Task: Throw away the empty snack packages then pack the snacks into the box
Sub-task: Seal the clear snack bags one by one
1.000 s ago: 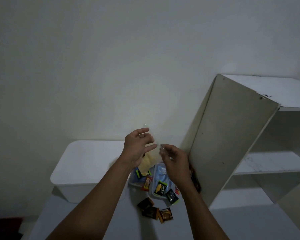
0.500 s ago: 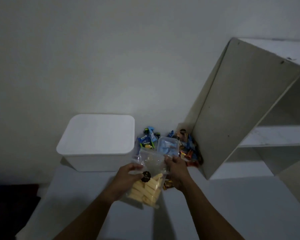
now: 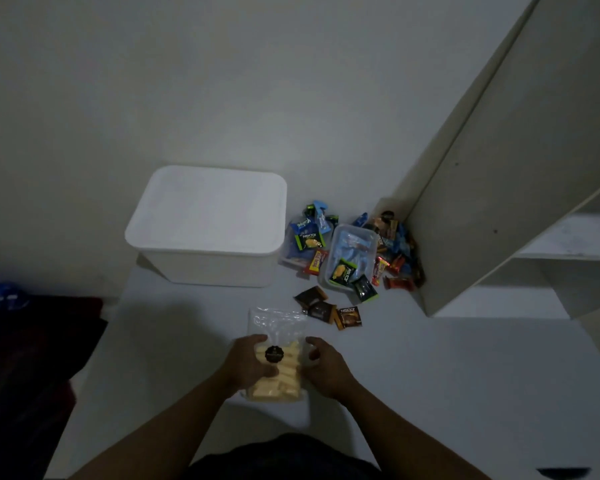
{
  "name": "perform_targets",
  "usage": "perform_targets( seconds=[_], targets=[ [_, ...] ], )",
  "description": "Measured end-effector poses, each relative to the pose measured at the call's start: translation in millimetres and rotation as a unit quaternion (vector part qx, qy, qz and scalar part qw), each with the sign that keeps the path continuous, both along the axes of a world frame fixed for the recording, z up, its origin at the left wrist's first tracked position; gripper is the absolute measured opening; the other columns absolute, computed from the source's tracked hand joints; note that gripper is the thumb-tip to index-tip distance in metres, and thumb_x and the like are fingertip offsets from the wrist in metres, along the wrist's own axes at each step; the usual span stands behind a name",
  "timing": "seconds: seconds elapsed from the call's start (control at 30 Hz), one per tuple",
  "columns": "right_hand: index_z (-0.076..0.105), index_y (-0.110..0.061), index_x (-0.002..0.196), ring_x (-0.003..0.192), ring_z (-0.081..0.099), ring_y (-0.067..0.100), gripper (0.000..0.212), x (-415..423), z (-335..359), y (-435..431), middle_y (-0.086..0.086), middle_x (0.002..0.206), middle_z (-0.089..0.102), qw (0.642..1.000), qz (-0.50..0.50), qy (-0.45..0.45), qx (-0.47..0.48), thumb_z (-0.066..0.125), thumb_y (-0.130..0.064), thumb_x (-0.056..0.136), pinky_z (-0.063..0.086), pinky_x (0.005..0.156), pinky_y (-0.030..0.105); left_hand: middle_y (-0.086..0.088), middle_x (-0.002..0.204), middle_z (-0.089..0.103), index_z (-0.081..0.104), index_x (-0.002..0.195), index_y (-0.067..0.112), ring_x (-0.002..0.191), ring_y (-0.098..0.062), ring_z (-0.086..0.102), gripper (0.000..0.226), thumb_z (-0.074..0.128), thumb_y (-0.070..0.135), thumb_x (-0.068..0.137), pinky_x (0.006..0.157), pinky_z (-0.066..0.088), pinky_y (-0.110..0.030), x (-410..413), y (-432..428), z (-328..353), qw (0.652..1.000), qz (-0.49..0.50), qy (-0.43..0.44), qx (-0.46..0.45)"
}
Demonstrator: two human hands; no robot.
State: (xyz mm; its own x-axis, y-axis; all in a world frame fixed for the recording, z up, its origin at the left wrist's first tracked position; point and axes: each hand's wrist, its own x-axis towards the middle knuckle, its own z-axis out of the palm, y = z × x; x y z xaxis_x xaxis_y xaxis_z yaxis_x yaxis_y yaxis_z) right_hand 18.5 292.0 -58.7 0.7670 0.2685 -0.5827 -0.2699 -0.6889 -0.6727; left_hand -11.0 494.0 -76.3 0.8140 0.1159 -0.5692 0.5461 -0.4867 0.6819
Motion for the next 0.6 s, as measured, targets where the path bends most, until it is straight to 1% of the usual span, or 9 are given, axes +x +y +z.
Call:
perform_targets(
  seconds=[0.07, 0.17, 0.27, 0.33, 0.37, 0.43, 0.5, 0.57, 0.6],
  targets=[
    [0.042, -0.013, 0.146, 0.117, 0.056, 0.019, 0.064, -5, -5, 1, 0.012, 0.135, 0.056, 0.999, 0.035, -0.005, -0.027, 0.068, -0.012, 0.087, 0.040, 0.086, 0.016, -0.016, 0.148, 0.040, 0.044, 0.143, 0.006, 0.136, -0.027, 0.041, 0.104, 0.095, 0.027, 0.055, 0.109, 0.034, -0.030, -4, 0, -3, 0.998, -0.037, 0.017, 0.044],
    [0.045, -0.010, 0.145, 0.121, 0.057, 0.023, 0.060, -10, -15, 1, 0.013, 0.136, 0.057, 0.998, 0.051, 0.007, -0.041, 0.067, -0.013, 0.089, 0.041, 0.090, 0.018, -0.019, 0.153, 0.025, 0.036, 0.149, 0.013, 0.144, -0.029, 0.027, 0.100, 0.090, 0.029, 0.067, 0.112, 0.025, -0.027, -7, -3, -4, 0.995, -0.064, 0.024, 0.073],
    [0.046, -0.011, 0.144, 0.122, 0.057, 0.023, 0.059, -10, -20, -2, 0.012, 0.138, 0.056, 0.998, 0.056, 0.000, -0.035, 0.067, -0.014, 0.090, 0.043, 0.089, 0.018, -0.020, 0.161, 0.006, 0.033, 0.151, 0.022, 0.149, -0.034, 0.015, 0.101, 0.088, 0.035, 0.067, 0.117, 0.022, -0.035, -4, -4, -4, 0.993, -0.068, 0.032, 0.095],
    [0.050, -0.012, 0.142, 0.114, 0.059, 0.019, 0.056, -5, -20, -7, 0.011, 0.136, 0.057, 0.999, 0.043, -0.003, -0.021, 0.066, -0.012, 0.089, 0.045, 0.080, 0.014, -0.019, 0.163, 0.000, 0.036, 0.149, 0.024, 0.149, -0.037, 0.011, 0.099, 0.087, 0.042, 0.066, 0.118, 0.021, -0.039, 1, -2, -2, 0.990, -0.068, 0.025, 0.123],
    [0.053, -0.013, 0.141, 0.106, 0.060, 0.017, 0.054, -2, -20, -11, 0.010, 0.132, 0.060, 0.999, 0.028, -0.008, -0.015, 0.065, -0.010, 0.088, 0.047, 0.077, 0.014, -0.019, 0.163, 0.001, 0.039, 0.148, 0.024, 0.149, -0.036, 0.011, 0.096, 0.086, 0.043, 0.066, 0.118, 0.020, -0.039, 5, -2, -1, 0.989, -0.062, 0.014, 0.131],
    [0.059, -0.014, 0.135, 0.095, 0.061, 0.014, 0.048, 7, -16, -20, 0.010, 0.121, 0.065, 0.999, -0.008, -0.030, -0.006, 0.067, -0.010, 0.087, 0.050, 0.078, 0.019, -0.018, 0.162, 0.007, 0.045, 0.143, 0.023, 0.149, -0.036, 0.014, 0.088, 0.086, 0.041, 0.068, 0.118, 0.019, -0.040, 13, -4, 3, 0.989, -0.041, -0.018, 0.144],
    [0.065, -0.015, 0.126, 0.089, 0.062, 0.014, 0.039, 20, -11, -32, 0.009, 0.110, 0.068, 0.997, -0.045, -0.064, -0.005, 0.067, -0.012, 0.088, 0.049, 0.074, 0.017, -0.020, 0.157, 0.025, 0.054, 0.136, 0.016, 0.145, -0.037, 0.024, 0.076, 0.084, 0.038, 0.069, 0.117, 0.022, -0.042, 23, -13, 14, 0.987, -0.025, -0.067, 0.144],
    [0.070, -0.015, 0.117, 0.078, 0.064, 0.014, 0.028, 36, -6, -47, 0.004, 0.092, 0.070, 0.991, -0.084, -0.103, -0.024, 0.064, -0.013, 0.090, 0.048, 0.069, 0.019, -0.029, 0.136, 0.052, 0.066, 0.119, 0.002, 0.134, -0.045, 0.042, 0.072, 0.076, 0.045, 0.063, 0.110, 0.033, -0.049, 38, -26, 17, 0.980, -0.001, -0.143, 0.136],
    [0.071, -0.013, 0.112, 0.073, 0.066, 0.016, 0.023, 45, -4, -56, 0.003, 0.085, 0.070, 0.986, -0.105, -0.120, -0.039, 0.062, -0.013, 0.091, 0.050, 0.068, 0.022, -0.031, 0.126, 0.059, 0.069, 0.112, -0.001, 0.127, -0.048, 0.048, 0.075, 0.069, 0.051, 0.058, 0.106, 0.038, -0.052, 47, -32, 14, 0.975, 0.015, -0.177, 0.133]
  ],
)
